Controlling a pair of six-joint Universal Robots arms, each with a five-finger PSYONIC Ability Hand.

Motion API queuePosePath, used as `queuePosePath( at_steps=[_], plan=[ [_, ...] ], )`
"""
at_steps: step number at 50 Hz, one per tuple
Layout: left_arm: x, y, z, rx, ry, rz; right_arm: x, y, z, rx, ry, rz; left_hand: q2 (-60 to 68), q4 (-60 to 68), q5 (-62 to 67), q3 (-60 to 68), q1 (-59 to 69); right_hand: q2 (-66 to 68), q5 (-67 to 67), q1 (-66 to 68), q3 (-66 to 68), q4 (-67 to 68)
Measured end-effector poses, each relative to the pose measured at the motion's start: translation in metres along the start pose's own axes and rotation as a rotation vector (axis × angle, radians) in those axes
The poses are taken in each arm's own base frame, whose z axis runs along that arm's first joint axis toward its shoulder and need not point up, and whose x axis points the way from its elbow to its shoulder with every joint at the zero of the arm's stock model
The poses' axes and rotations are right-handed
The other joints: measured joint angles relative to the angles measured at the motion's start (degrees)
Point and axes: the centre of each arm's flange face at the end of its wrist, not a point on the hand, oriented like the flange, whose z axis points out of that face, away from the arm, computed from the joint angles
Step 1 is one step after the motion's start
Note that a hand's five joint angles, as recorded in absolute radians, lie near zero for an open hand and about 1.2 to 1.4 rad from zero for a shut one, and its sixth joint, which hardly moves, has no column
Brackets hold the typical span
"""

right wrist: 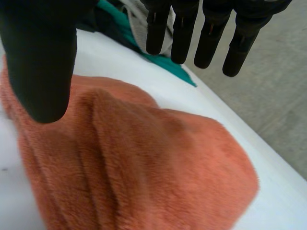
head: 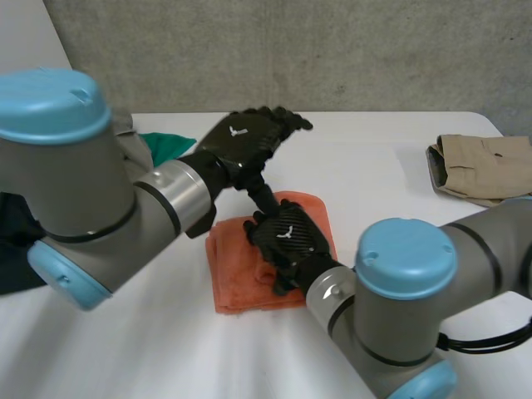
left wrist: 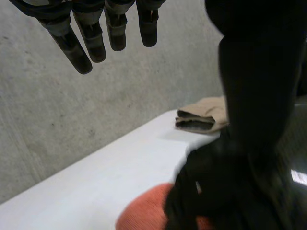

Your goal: Fold the laundry.

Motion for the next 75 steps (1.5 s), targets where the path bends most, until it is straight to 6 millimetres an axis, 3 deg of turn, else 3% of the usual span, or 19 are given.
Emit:
queuePosePath(
  at_steps=[7,16,23,30,38,44,51,56,60,63,67,71,75],
  plan=[
    [-0.012,-0.018,-0.01,0.025,-0.001,-0.032,-0.019,-0.003,0.017,-0.001,-0.049,-0.041,0.0,0.0,-0.3,0.0,0.0,11.6,10.0,10.5,10.6,10.5],
    [-0.018,-0.022,-0.012,0.032,-0.015,-0.041,-0.02,0.007,0.034,0.001,-0.028,-0.167,0.0,0.0,-0.3,0.0,0.0,21.9,19.7,20.9,20.9,21.0],
    [-0.019,-0.022,-0.012,0.032,-0.018,-0.041,-0.02,0.012,0.04,0.005,-0.005,-0.268,0.0,0.0,-0.3,0.0,0.0,19.9,18.7,18.9,19.0,19.4],
    [-0.02,-0.023,-0.012,0.034,-0.022,-0.043,-0.019,0.011,0.038,-0.023,0.015,-0.288,0.0,0.0,-0.3,0.0,0.0,18.9,17.5,18.1,18.2,18.1],
    [-0.023,-0.025,-0.013,0.039,-0.03,-0.045,-0.019,0.008,0.038,-0.057,0.03,-0.332,0.0,0.0,-0.3,0.0,0.0,43.8,40.9,38.7,42.7,42.9],
    [-0.026,-0.028,-0.015,0.048,-0.038,-0.043,-0.024,-0.001,0.033,-0.043,0.011,-0.358,0.0,0.0,-0.3,0.0,0.0,44.8,41.7,38.7,44.8,45.2],
    [-0.032,-0.035,-0.019,0.067,-0.052,-0.037,-0.053,-0.016,0.022,0.078,-0.13,-0.357,0.0,0.0,-0.3,0.0,0.0,44.8,41.7,38.7,44.8,45.2],
    [-0.034,-0.039,-0.021,0.076,-0.059,-0.037,-0.077,-0.007,0.011,0.124,-0.277,-0.363,0.0,0.0,-0.3,0.0,0.0,44.8,41.7,38.7,44.8,45.2],
    [-0.034,-0.039,-0.022,0.078,-0.06,-0.038,-0.083,0.001,0.007,0.126,-0.327,-0.367,0.0,0.0,-0.3,0.0,0.0,44.8,41.7,38.7,44.8,45.2],
    [-0.034,-0.038,-0.021,0.075,-0.059,-0.039,-0.078,0.0,0.007,0.129,-0.315,-0.359,0.0,0.0,-0.3,0.0,0.0,36.2,35.3,33.8,35.8,36.3],
    [-0.036,-0.034,-0.019,0.068,-0.064,-0.041,-0.057,-0.013,0.009,0.145,-0.23,-0.296,0.0,0.0,-0.3,0.0,0.0,0.8,-0.3,-0.5,1.5,1.9],
    [-0.039,-0.032,-0.018,0.064,-0.078,-0.041,-0.028,-0.027,0.011,0.15,-0.118,-0.191,0.0,0.0,-0.3,0.0,0.0,-7.4,-10.1,-8.1,-8.4,-8.0],
    [-0.047,-0.032,-0.017,0.069,-0.117,-0.041,0.015,-0.036,0.01,0.091,0.025,-0.012,0.0,0.0,-0.3,0.0,0.0,-10.0,-11.5,-9.8,-10.8,-10.3]
  ],
)
